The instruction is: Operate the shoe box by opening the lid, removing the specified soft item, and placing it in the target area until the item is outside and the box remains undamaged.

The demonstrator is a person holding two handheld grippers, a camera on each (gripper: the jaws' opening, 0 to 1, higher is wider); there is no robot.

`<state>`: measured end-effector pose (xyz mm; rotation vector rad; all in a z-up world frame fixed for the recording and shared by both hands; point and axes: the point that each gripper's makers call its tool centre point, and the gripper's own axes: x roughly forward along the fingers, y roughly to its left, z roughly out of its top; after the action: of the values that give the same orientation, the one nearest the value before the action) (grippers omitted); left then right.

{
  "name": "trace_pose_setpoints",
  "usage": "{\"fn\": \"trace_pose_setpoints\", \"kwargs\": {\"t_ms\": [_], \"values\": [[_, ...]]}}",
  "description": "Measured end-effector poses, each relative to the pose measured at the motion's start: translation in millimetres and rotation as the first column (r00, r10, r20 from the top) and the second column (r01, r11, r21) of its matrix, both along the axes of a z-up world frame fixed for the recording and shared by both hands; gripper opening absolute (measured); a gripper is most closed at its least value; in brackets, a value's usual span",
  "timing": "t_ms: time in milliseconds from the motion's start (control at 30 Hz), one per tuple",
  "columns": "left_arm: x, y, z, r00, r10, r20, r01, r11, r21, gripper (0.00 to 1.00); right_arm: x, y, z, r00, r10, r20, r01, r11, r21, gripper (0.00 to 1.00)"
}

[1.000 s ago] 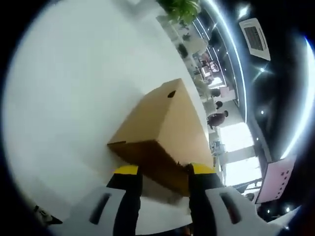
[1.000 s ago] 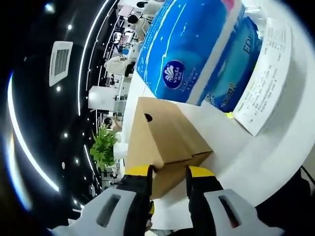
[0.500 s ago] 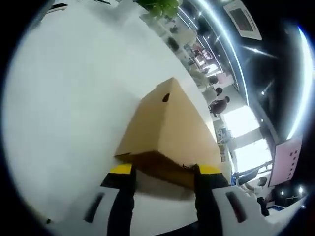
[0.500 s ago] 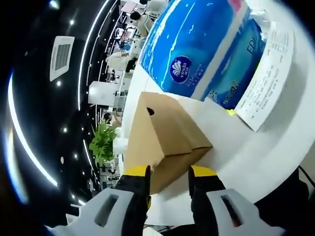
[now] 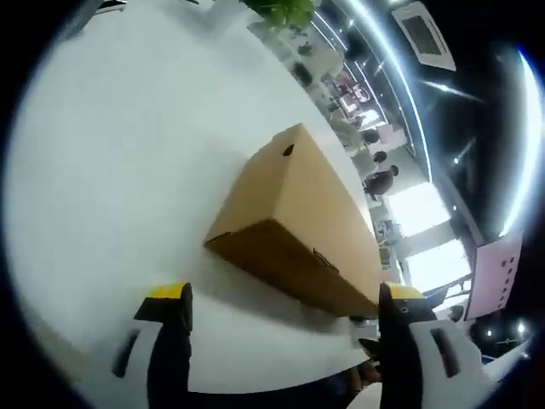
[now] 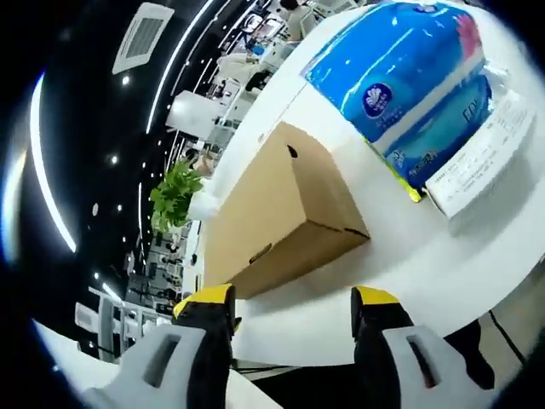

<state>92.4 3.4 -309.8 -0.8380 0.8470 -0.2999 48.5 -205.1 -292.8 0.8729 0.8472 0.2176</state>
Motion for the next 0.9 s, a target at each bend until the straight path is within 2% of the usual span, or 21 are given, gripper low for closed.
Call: {"fn": "trace_pose_setpoints", "kwargs": {"t_ms": [33,67,133,167,200,267,300,367,400,467,500,567,633,667,700,733,767,800,833,867,900], "values": [[0.9,2.1,2.3,0.999,-0.006,0.037,0.005,1.000,0.031,0.98,2.0,1.0,4.4,0.999,0.020,0.035,-0.019,0.999,-0.031,0.67],[-0.6,4.0,1.8,0.998,-0.026,0.049,0.023,0.997,0.069,0.98,4.2,2.1,11.3,0.997,0.036,0.075,-0.032,0.998,-0.047,0.70],[-4.0,1.6,1.7,0.996,-0.075,0.056,0.069,0.992,0.105,0.99,5.3,1.5,15.8,0.994,0.045,0.099,-0.038,0.996,-0.075,0.76],[-6.2,-2.2,4.3,0.987,-0.133,0.085,0.120,0.983,0.142,0.99,6.0,3.1,22.9,0.990,0.062,0.129,-0.049,0.994,-0.098,0.77],[-7.7,-4.7,6.3,0.978,-0.181,0.109,0.160,0.971,0.179,0.99,4.4,7.6,27.3,0.988,0.076,0.132,-0.064,0.994,-0.091,0.80],[-7.7,-7.0,10.9,0.964,-0.223,0.142,0.189,0.956,0.223,0.99,2.3,10.7,28.6,0.977,0.145,0.158,-0.117,0.978,-0.171,0.85],[-7.6,-7.2,12.2,0.963,-0.228,0.143,0.191,0.954,0.230,0.99,1.5,11.4,28.5,0.974,0.161,0.160,-0.130,0.974,-0.188,0.88],[-6.3,-6.4,14.5,0.965,-0.219,0.147,0.181,0.955,0.235,0.99,1.3,8.9,30.2,0.965,0.204,0.165,-0.152,0.946,-0.285,0.88],[-3.0,-3.3,17.2,0.963,-0.218,0.159,0.171,0.949,0.263,0.99,2.3,8.5,36.6,0.951,0.249,0.185,-0.171,0.917,-0.359,0.89],[2.5,0.3,21.1,0.957,-0.221,0.190,0.158,0.941,0.300,0.99,5.8,4.5,44.4,0.934,0.287,0.215,-0.161,0.871,-0.463,0.91],[5.5,2.7,23.3,0.951,-0.231,0.205,0.154,0.930,0.334,0.99,6.5,4.1,48.3,0.915,0.334,0.229,-0.173,0.834,-0.524,0.91],[7.1,1.0,26.3,0.944,-0.254,0.213,0.170,0.922,0.347,0.99,3.9,4.1,49.7,0.885,0.414,0.215,-0.204,0.758,-0.619,0.90],[9.7,-0.7,33.5,0.937,-0.263,0.232,0.173,0.922,0.348,0.99,4.5,7.3,51.4,0.872,0.432,0.231,-0.205,0.749,-0.630,0.92],[12.2,-2.2,39.4,0.932,-0.261,0.252,0.168,0.926,0.339,0.99,4.0,6.6,51.0,0.863,0.453,0.224,-0.212,0.728,-0.652,0.93],[13.4,-1.1,39.4,0.925,-0.288,0.246,0.181,0.907,0.381,0.99,5.0,3.7,49.9,0.853,0.473,0.220,-0.209,0.696,-0.687,0.93],[13.5,0.0,39.2,0.922,-0.301,0.244,0.187,0.896,0.402,0.99,5.0,3.3,49.5,0.849,0.482,0.216,-0.211,0.685,-0.697,0.94],[15.0,-1.1,42.1,0.910,-0.322,0.261,0.191,0.885,0.424,0.99,5.1,3.4,49.1,0.841,0.498,0.212,-0.214,0.667,-0.714,0.94],[16.6,-6.6,48.0,0.888,-0.356,0.290,0.203,0.871,0.447,0.99,6.2,3.1,48.7,0.833,0.511,0.212,-0.210,0.647,-0.733,0.94],[16.5,-9.3,49.0,0.879,-0.375,0.294,0.216,0.863,0.456,0.99,7.7,3.2,49.0,0.823,0.525,0.218,-0.203,0.629,-0.750,0.94],[16.1,-10.4,48.5,0.874,-0.387,0.293,0.225,0.858,0.462,0.99,9.1,4.0,50.2,0.817,0.530,0.228,-0.193,0.623,-0.758,0.96],[15.1,-12.5,45.2,0.861,-0.427,0.275,0.252,0.829,0.498,0.99,13.0,1.6,52.1,0.806,0.543,0.235,-0.169,0.592,-0.788,0.97]]}}
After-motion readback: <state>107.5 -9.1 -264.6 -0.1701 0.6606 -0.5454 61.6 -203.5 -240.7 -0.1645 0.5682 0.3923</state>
